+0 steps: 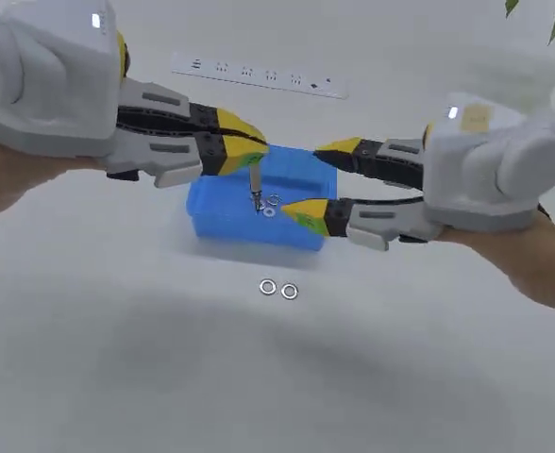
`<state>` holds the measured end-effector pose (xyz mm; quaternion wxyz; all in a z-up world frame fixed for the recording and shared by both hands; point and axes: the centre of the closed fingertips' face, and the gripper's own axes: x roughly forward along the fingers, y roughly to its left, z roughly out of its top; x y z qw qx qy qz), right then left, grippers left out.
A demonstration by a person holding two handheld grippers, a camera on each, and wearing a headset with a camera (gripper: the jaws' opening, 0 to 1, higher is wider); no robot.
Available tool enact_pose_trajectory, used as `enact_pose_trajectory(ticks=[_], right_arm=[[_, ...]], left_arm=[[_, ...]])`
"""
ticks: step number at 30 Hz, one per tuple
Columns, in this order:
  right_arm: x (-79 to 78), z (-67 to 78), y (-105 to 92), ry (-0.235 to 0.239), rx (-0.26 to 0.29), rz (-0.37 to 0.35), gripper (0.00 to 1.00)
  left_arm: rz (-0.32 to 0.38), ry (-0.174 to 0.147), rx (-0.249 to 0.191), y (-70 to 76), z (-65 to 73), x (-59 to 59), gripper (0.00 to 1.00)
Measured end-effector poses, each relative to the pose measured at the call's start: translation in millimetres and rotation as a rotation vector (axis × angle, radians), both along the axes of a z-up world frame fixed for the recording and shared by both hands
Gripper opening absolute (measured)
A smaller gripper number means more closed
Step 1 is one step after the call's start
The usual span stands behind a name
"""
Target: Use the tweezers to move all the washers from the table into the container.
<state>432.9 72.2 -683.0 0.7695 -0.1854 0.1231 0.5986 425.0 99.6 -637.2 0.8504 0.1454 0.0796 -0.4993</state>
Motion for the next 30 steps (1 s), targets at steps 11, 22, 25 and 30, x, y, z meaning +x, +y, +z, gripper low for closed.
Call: enact_pose_trajectory(ticks=[11,22,25,30], right_arm=[[-29.6,-17.2,-41.9,0.094,0.028,-0.134,0.6],[-57.2,-30.7,-54.5,0.101,0.004,-0.152,0.86],[-66.1,-34.1,-54.3,0.12,-0.002,-0.134,0.9],[-77.1,-42.9,-54.1,0.134,-0.021,-0.108,1.0]], left_arm=[[0.026,-0.025,-0.104,-17.6,21.1,-19.1,0.04],[-0.061,-0.047,-0.1,-31.2,2.8,-47.2,0.04],[-0.075,-0.043,-0.063,-34.6,-10.1,-53.7,0.04],[-0.084,-0.013,-0.058,-31.0,-24.1,-58.7,0.04]])
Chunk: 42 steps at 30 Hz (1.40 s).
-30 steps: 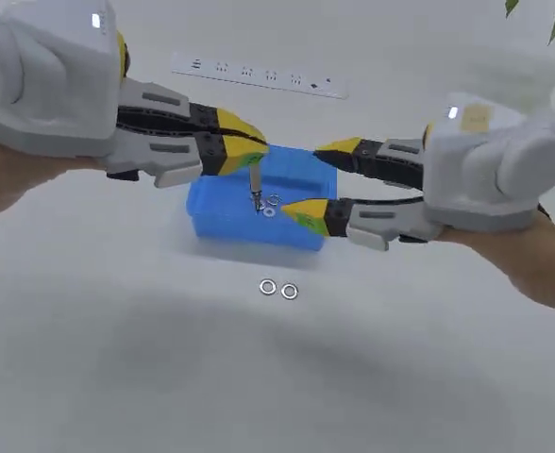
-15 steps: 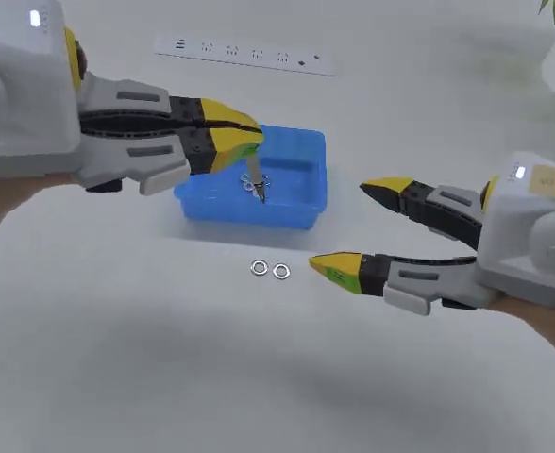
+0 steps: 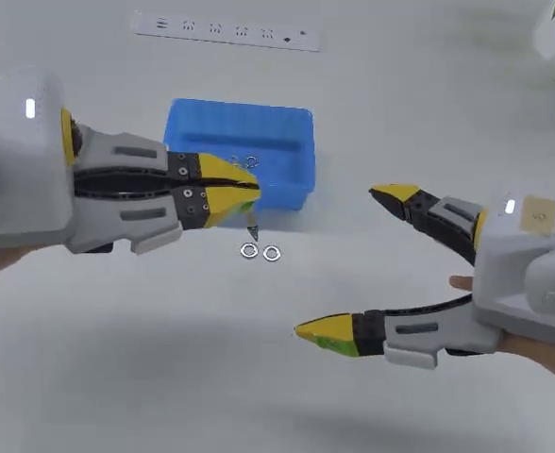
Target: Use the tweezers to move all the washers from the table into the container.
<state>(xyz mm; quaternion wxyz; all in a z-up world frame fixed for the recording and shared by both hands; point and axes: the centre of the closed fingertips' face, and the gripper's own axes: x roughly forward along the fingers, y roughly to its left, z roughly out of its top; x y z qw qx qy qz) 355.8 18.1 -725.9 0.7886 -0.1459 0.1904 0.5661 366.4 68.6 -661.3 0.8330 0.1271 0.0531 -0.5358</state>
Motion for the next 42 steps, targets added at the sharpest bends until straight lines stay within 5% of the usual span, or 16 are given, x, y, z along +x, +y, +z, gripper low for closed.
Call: enact_pose_trajectory(ticks=[8,31,35,42], right_arm=[[-14.0,-15.9,2.4,0.055,-0.015,0.032,1.0],[-24.7,-16.4,16.6,0.104,0.03,0.065,0.98],[-23.1,-18.8,18.9,0.106,0.027,0.071,0.98],[-19.1,-26.4,41.1,0.114,0.007,0.132,0.97]], left_arm=[[0.007,0.025,0.018,5.5,-16.0,-1.8,0.04],[-0.017,0.061,0.059,3.0,-33.9,0.3,0.04],[-0.035,0.047,0.072,1.9,-32.9,0.1,0.04],[-0.077,0.135,0.048,2.1,-33.2,4.8,0.04]])
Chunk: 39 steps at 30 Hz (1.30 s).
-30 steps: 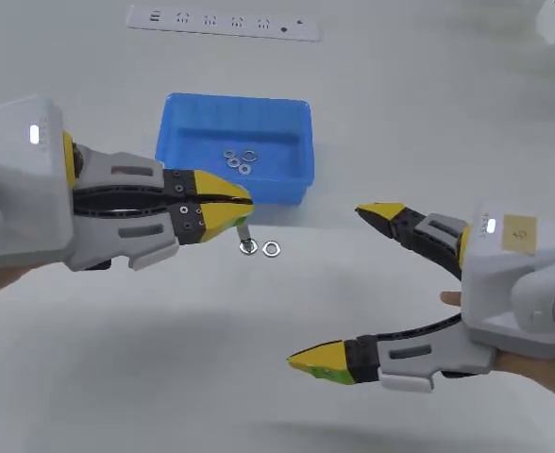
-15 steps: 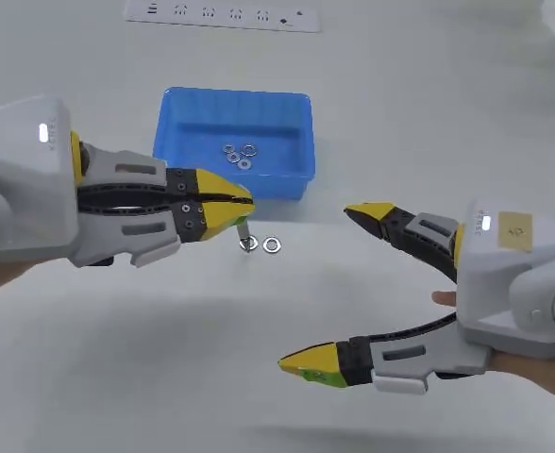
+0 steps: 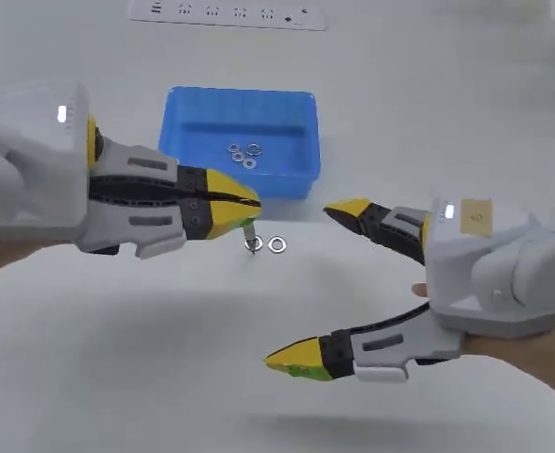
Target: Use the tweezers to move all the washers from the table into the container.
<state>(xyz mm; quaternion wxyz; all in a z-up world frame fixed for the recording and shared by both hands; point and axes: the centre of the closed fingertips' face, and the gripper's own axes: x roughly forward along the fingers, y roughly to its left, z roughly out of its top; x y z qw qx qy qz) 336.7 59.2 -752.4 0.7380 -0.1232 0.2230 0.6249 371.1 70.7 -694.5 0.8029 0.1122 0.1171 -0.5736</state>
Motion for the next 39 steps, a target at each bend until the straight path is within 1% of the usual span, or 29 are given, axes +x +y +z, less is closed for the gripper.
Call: enact_pose_trajectory(ticks=[2,3,4,6,8,10,12,13,14,15,17,20,22,24,25,28,29,30,32,34,35,37,38,39], right_arm=[[4.0,-1.4,8.1,-0.013,-0.005,0.016,0.95],[6.6,-1.4,11.3,-0.018,-0.002,0.018,0.93],[9.4,-1.3,16.2,-0.019,0.001,0.028,0.89],[13.2,-2.2,24.4,-0.016,0.002,0.049,0.78],[16.0,-4.4,32.2,-0.019,0.004,0.076,0.72],[18.6,-9.1,37.2,-0.008,-0.011,0.098,0.67],[21.5,-14.1,39.0,-0.015,-0.035,0.118,0.56],[23.9,-16.7,40.1,-0.014,-0.042,0.126,0.49],[24.7,-17.7,40.6,-0.011,-0.043,0.133,0.4],[23.9,-19.5,40.6,0.007,-0.051,0.151,0.33],[28.4,-19.8,39.7,-0.011,-0.057,0.152,0.27],[31.9,-18.5,38.8,-0.021,-0.055,0.164,0.19],[32.8,-17.1,40.2,-0.031,-0.048,0.176,0.16],[34.2,-18.7,39.5,-0.053,-0.063,0.197,0.13],[32.9,-18.2,40.4,-0.071,-0.064,0.227,0.12],[32.2,-18.2,40.4,-0.091,-0.081,0.25,0.11],[31.6,-18.1,40.6,-0.113,-0.09,0.273,0.11],[31.1,-18.0,40.8,-0.119,-0.094,0.281,0.11],[31.1,-17.9,41.1,-0.11,-0.1,0.279,0.1],[30.6,-17.9,41.3,-0.121,-0.104,0.284,0.1],[30.3,-17.8,41.7,-0.127,-0.107,0.284,0.1],[30.3,-17.9,41.7,-0.13,-0.109,0.282,0.1],[30.2,-18.0,41.9,-0.135,-0.11,0.281,0.1],[30.3,-18.0,42.1,-0.137,-0.111,0.28,0.1]], left_arm=[[0.015,0.016,-0.001,4.6,0.1,7.2,0.04],[0.019,0.018,0.003,6.4,-0.1,9.2,0.04],[0.017,0.033,0.003,8.4,-0.4,10.6,0.04],[0.006,0.041,0.011,8.6,-1.0,10.5,0.04],[-0.005,0.045,0.015,7.1,-1.8,8.2,0.04],[-0.01,0.051,0.012,5.5,-2.0,6.9,0.04],[-0.011,0.051,0.011,4.7,-2.0,6.7,0.04],[-0.014,0.056,0.009,4.0,-2.1,5.9,0.04],[-0.016,0.056,0.009,3.5,-2.1,5.4,0.04],[-0.018,0.054,0.011,3.2,-2.2,5.1,0.04],[-0.022,0.049,0.016,1.5,-2.0,3.4,0.04],[-0.022,0.05,0.017,-1.8,-1.0,0.9,0.04],[-0.025,0.049,0.018,-5.0,-0.5,-0.5,0.04],[-0.028,0.046,0.02,-7.3,0.0,-0.8,0.04],[-0.028,0.045,0.021,-6.5,-0.2,-0.2,0.04],[-0.027,0.047,0.019,-5.5,-0.4,0.4,0.04],[-0.027,0.048,0.02,-5.0,-0.5,0.4,0.04],[-0.027,0.047,0.021,-4.9,-0.6,0.3,0.04],[-0.025,0.044,0.025,-4.5,-0.8,0.3,0.04],[-0.015,0.04,0.031,-3.5,-1.4,1.4,0.05],[-0.009,0.042,0.032,-3.7,-1.6,1.5,0.05],[0.004,0.057,0.029,-3.4,-2.3,1.1,0.05],[0.017,0.063,0.033,-2.1,-4.1,1.4,0.06],[0.025,0.061,0.047,-1.3,-6.9,1.1,0.06]])
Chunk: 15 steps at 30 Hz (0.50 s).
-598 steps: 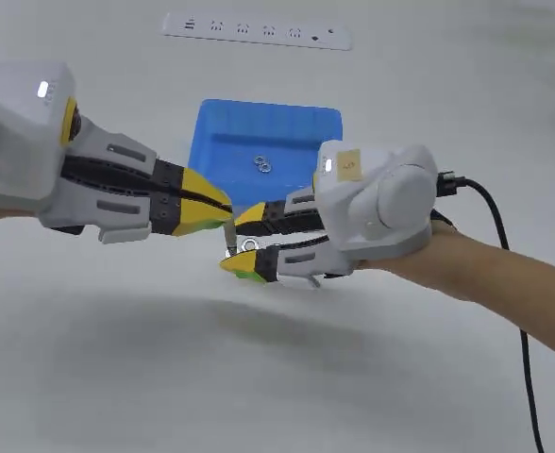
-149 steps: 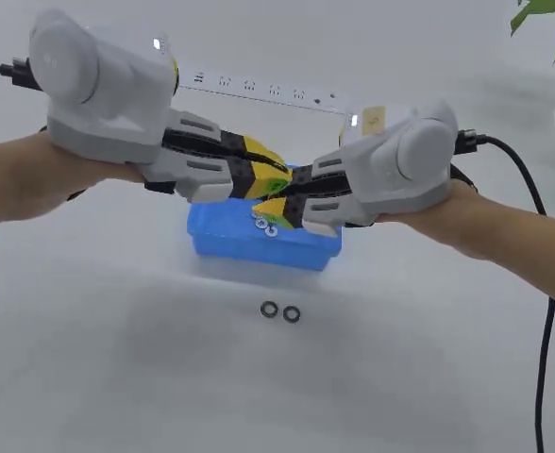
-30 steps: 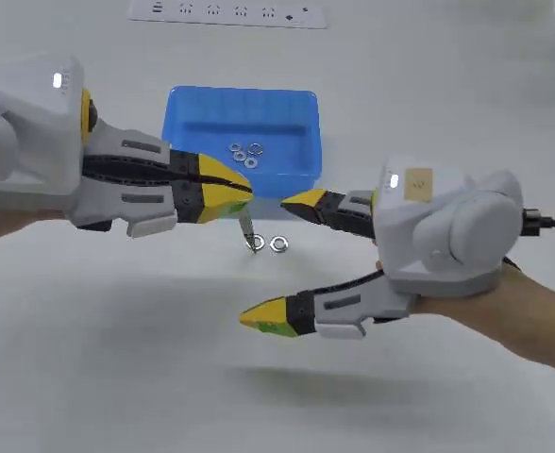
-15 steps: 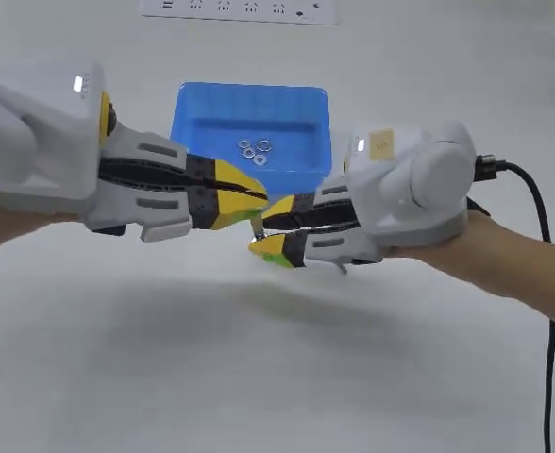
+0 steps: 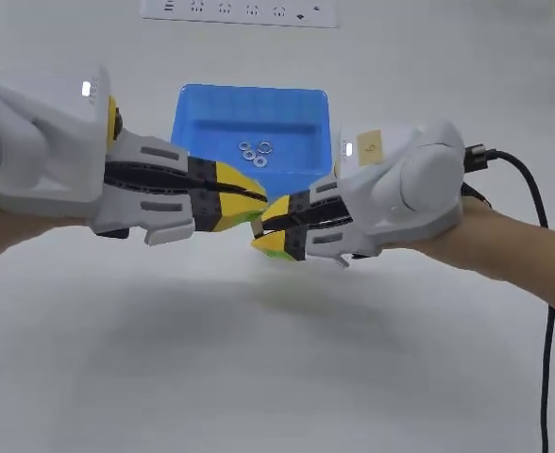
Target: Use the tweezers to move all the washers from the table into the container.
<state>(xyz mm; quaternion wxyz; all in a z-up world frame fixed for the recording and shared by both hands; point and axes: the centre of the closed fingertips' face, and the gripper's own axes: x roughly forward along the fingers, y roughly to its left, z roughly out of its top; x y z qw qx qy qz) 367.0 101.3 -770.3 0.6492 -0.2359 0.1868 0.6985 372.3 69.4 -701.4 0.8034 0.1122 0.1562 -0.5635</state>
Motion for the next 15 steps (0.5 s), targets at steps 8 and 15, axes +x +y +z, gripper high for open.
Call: enact_pose_trajectory(ticks=[8,15], right_arm=[[-6.6,4.2,0.2,-0.005,0.011,0.002,0.09],[-7.2,19.3,-1.3,-0.009,0.039,-0.029,0.09]], left_arm=[[0.076,0.017,-0.05,9.5,10.8,-7.6,0.25],[0.157,0.02,-0.058,28.6,13.1,-13.6,0.36]])
